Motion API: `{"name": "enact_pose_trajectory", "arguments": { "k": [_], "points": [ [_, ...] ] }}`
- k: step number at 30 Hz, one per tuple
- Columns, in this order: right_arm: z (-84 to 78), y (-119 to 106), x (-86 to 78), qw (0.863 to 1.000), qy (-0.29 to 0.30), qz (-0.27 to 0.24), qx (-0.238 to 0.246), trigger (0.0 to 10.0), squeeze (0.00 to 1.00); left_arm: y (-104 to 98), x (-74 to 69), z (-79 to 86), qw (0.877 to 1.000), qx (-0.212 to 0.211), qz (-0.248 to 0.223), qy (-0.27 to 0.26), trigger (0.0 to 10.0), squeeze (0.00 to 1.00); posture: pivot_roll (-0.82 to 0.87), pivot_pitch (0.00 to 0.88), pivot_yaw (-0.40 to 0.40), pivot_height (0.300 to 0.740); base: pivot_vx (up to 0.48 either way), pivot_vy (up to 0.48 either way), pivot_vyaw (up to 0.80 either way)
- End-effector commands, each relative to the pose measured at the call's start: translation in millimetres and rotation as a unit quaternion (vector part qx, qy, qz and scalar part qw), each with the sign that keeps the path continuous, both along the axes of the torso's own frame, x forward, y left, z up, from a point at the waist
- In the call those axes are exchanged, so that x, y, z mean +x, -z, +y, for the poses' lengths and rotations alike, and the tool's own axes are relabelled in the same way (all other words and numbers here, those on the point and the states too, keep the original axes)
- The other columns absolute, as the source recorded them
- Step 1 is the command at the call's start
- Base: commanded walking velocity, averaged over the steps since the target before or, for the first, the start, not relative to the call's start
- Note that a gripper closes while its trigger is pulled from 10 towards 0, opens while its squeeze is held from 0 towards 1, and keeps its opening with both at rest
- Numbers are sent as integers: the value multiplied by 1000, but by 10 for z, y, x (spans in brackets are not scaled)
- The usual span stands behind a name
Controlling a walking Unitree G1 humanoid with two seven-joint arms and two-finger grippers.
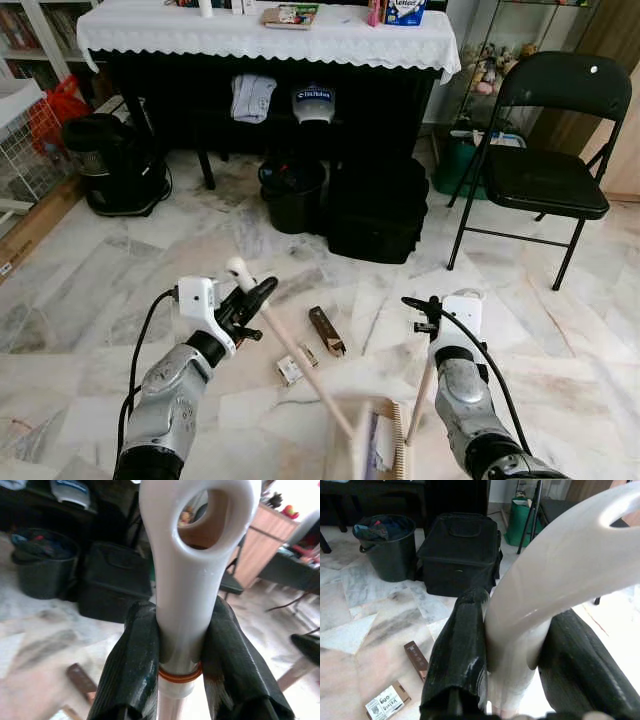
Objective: Sweep floor
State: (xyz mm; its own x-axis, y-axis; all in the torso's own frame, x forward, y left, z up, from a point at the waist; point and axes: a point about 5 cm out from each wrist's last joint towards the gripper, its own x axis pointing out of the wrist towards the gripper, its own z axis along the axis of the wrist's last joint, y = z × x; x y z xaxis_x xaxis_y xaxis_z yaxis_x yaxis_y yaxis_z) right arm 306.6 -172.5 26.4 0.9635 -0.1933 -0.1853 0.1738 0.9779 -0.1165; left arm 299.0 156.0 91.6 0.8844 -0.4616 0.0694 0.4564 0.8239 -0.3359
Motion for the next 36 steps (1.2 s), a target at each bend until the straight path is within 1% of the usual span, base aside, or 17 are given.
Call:
{"name": "enact_pose_trajectory", "arguments": {
  "k": [1,4,5,7,8,9,11,12,13,18,21,23,29,30,31,33,36],
  "points": [
    [8,12,4,1000,-1,9,-5,10000,0,-156,14,-32,999,-29,-21,19,10000,0,135,33,-17,740,0,0,0],
    [13,9,7,1000,-1,8,-5,10000,0,-199,36,-13,999,-24,-32,6,10000,0,135,31,-16,740,0,0,0],
    [16,9,8,1000,-2,8,-4,10000,0,-209,70,28,999,-18,-36,-21,10000,0,136,30,-16,740,0,0,0],
    [16,9,8,1000,-2,8,-4,10000,0,-209,70,28,999,-18,-36,-21,10000,0,136,30,-16,740,0,0,0],
    [17,10,8,1000,-2,8,-4,10000,0,-204,105,77,998,-7,-37,-51,10000,0,136,30,-16,740,0,0,0],
    [23,11,9,1000,-2,9,-3,10000,0,-178,174,286,985,29,-42,-162,10000,0,133,22,-13,740,0,0,0],
    [24,10,10,1000,-1,9,-2,10000,0,-185,182,419,973,39,-44,-222,10000,0,132,19,-12,740,0,0,0],
    [24,10,10,1000,-1,9,-2,10000,0,-185,182,419,973,39,-44,-222,10000,0,132,19,-12,740,0,0,0],
    [22,7,13,1000,-1,8,-2,10000,0,-212,173,464,969,47,-50,-237,10000,0,132,18,-12,740,0,0,0],
    [21,2,18,1000,-1,8,-1,10000,0,-254,153,478,966,75,-60,-239,10000,0,136,13,-11,740,0,0,0],
    [43,-42,48,1000,-1,-5,7,10000,0,-299,132,500,956,100,-85,-263,10000,0,134,0,-10,740,0,0,0],
    [43,-42,48,1000,-1,-5,7,10000,0,-299,132,500,956,100,-85,-263,10000,0,134,0,-10,740,0,0,0],
    [58,-95,81,1000,2,-21,18,10000,0,-303,151,482,946,122,-102,-283,10000,0,129,0,-7,740,0,0,0],
    [76,-157,121,999,2,-38,33,10000,0,-280,152,452,942,138,-106,-287,10000,0,127,0,-5,740,0,0,0],
    [76,-157,121,999,2,-38,33,10000,0,-280,152,452,942,138,-106,-287,10000,0,127,0,-5,740,0,0,0],
    [90,-189,146,998,6,-45,53,10000,0,-223,134,376,944,156,-107,-271,10000,0,127,0,-5,740,0,0,0],
    [87,-214,158,997,10,-53,61,10000,0,-189,111,348,942,165,-107,-272,10000,0,120,0,-5,740,0,0,0]
  ]
}}
